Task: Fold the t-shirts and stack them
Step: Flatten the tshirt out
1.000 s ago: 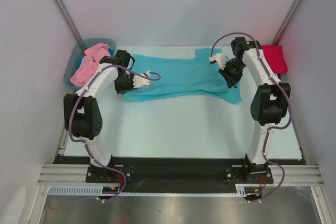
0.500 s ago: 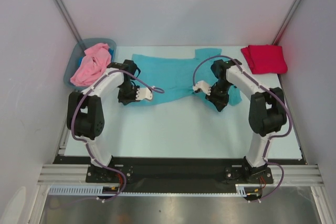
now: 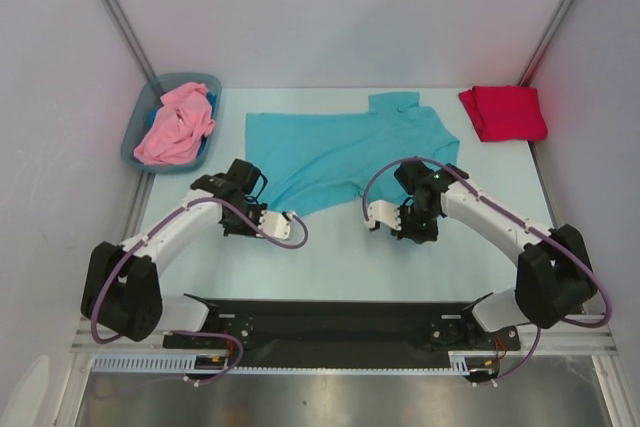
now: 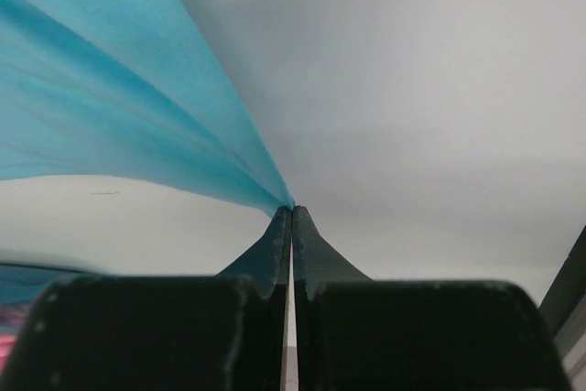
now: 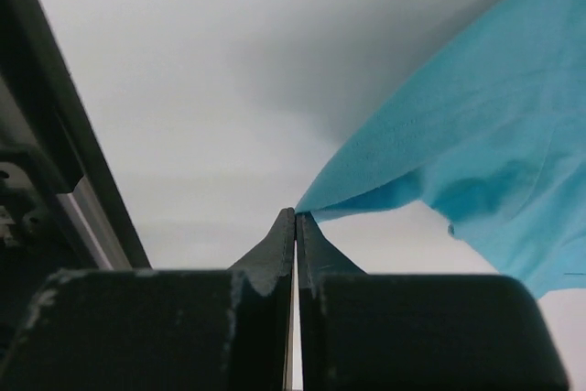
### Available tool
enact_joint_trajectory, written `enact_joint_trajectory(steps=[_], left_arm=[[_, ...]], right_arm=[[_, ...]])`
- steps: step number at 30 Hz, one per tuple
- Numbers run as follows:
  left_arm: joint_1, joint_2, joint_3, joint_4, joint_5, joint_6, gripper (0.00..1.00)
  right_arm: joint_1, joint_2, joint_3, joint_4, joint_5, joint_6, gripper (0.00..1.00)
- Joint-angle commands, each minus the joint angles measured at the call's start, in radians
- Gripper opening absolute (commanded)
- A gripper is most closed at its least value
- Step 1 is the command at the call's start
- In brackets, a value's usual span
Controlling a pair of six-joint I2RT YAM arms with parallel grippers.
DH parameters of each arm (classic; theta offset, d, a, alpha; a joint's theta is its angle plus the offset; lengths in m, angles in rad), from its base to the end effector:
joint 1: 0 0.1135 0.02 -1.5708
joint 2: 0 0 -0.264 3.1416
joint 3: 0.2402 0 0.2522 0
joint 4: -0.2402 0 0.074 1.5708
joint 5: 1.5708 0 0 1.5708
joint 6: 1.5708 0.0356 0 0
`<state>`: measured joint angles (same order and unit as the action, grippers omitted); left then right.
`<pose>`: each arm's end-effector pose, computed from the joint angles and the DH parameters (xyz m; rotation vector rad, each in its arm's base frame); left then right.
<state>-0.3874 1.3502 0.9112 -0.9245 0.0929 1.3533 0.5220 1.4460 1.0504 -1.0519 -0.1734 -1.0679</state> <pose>0.2136 -0.0907 0.2142 2.2378 1.8681 0.0208 0.2134 0.1298 0.2282 -2.1311 2.0685 0.1992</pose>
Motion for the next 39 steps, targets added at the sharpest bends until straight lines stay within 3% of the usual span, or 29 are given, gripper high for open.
enact_joint_trajectory(steps=[1,8,18,39], left_arm=[[-0.016,-0.074,-0.063,0.027,0.013,0.036,0.00],[-0.016,-0.148,-0.141,0.023,-0.036,0.093,0.00],[-0.005,-0.149,-0.170,0.038,-0.055,0.115,0.00],[0.091,-0.039,-0.135,0.078,-0.082,0.213,0.00]], right_arm=[[0.029,-0.085,-0.052,0.032,0.032,-0.044,0.00],[0.047,-0.165,-0.167,0.046,0.119,-0.167,0.00],[-0.137,-0.159,-0.161,0.043,0.160,-0.283,0.00],[-0.353,-0.234,-0.245,0.001,0.256,-0.431,0.00]])
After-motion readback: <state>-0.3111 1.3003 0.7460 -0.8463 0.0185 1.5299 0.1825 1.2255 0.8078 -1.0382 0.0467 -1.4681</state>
